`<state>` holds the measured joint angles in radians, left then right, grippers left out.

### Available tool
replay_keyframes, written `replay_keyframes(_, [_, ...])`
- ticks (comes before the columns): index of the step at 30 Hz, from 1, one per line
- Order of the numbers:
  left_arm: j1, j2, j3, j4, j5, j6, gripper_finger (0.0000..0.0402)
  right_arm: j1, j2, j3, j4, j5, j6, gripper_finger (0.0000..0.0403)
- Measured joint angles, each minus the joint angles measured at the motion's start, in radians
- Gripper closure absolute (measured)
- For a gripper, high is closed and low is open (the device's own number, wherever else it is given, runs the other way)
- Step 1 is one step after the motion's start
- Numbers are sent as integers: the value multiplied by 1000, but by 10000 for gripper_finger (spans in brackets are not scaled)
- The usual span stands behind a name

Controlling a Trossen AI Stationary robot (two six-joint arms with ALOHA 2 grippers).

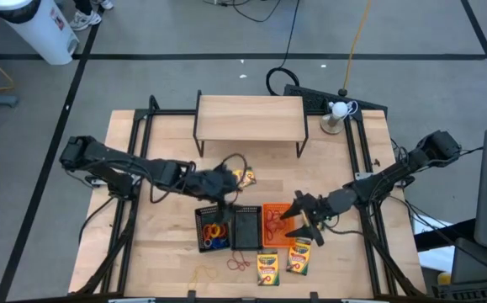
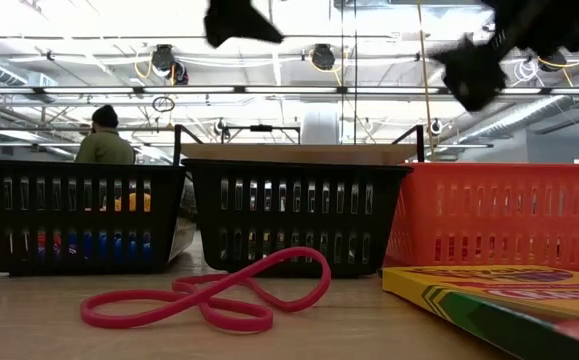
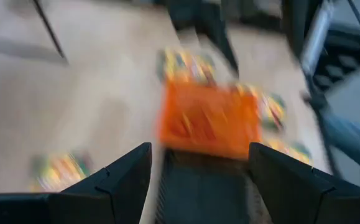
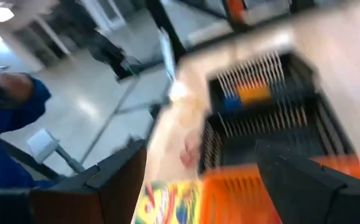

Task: Pick & Place Office Desk Supplies
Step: Put the yellow rubber band into the orange bin

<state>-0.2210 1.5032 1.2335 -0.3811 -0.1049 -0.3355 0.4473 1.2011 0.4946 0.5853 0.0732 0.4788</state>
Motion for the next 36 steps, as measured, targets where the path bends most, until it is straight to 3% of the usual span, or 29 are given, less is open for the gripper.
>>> replay_keyframes(5, [-113,38,1,-192,53,-212,131,0,0,0,160,1,-233,115])
replay_keyframes(18, [-398,182,1,-200,103,-730,131,-1,0,1,493,4,-708,115])
replay_keyframes(25, [-473,261,0,-118,157,-855,131,-2,0,1,613,3,-822,115])
replay_keyframes(36, [-499,382,0,-139,308,-958,131,-3,0,0,668,4,-862,115])
